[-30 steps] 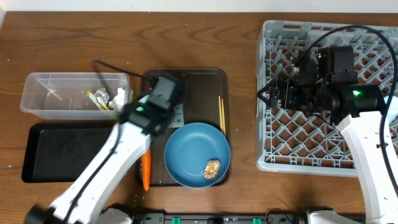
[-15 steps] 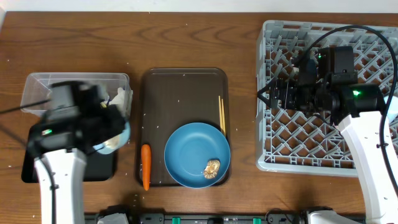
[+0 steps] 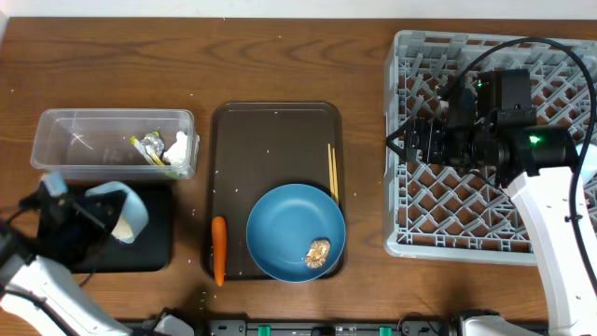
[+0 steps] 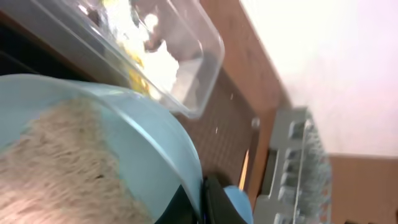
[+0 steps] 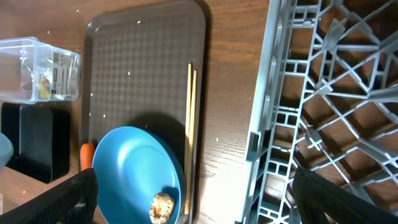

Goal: Sort waste into correct bins and load items into the dishwasher rack
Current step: 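Carry the blue bowl with the left gripper over the black tray, then tip the blue bowl to pour the rice onto the black tray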

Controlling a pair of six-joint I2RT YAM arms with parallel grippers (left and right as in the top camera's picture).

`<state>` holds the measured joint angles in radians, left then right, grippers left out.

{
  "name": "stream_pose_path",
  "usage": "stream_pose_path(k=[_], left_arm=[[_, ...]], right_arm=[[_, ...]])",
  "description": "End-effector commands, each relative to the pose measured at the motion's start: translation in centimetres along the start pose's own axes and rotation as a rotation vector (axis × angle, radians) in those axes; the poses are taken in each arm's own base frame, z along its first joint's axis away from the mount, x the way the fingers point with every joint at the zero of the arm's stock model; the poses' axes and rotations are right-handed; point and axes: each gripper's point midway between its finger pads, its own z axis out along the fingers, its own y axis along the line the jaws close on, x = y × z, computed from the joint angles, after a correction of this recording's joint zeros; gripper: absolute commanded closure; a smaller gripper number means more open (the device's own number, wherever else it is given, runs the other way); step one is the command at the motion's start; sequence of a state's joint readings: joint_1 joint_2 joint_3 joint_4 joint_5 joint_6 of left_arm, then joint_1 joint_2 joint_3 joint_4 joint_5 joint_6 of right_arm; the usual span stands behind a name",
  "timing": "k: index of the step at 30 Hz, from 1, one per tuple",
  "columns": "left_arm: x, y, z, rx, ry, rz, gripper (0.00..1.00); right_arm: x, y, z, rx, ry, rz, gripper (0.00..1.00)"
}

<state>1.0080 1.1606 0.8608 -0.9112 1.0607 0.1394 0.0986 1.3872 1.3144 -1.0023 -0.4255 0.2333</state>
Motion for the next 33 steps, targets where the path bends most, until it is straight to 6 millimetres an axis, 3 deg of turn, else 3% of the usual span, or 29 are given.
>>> stream_pose_path(k=[1,7,12,19,22,24,30,33], left_arm=[[-0.1,0.0,-0.6,0.171,-0.092,-0.027,0.94],[0.0,1.3,-1.8,0.41,-0.27,-0.024,0.94],[0.5,3.2,-1.7,0.407,-0.303,-0.091,0.94],[0.6,3.1,-1.7,0.402,-0.309,-0.059,0.94],[1.0,2.9,-1.6,0.422,-0.279,-0.167,0.94],[1.1,2.8,-1.4,0.409,-0.294,-0.069,0.94],[0.9,3.0,-1.5,0.411,-0.293,-0.097,0.94],[0.7,3.1,-1.6,0.394,-0.314,-0.007,0.94]], right_arm=[[-0.1,0.7,0.0,-0.008,-0.005,-0.036,0.07],[-0.2,0.8,0.0,-0.008,-0.006,-0.036,0.07],[-0.2,0.8,0.0,-0.009,-0.007,-0.037,0.07],[-0.2,0.8,0.0,-0.009,-0.009,-0.034,0.07],[-0.4,0.8,0.0,-0.01,-0.013,-0.036,0.07],[-0.4,0.8,0.0,-0.01,-0.014,-0.036,0.06],[-0.5,0.9,0.0,-0.012,-0.02,-0.039,0.06],[-0.5,0.9,0.0,-0.012,-0.021,-0.032,0.06]])
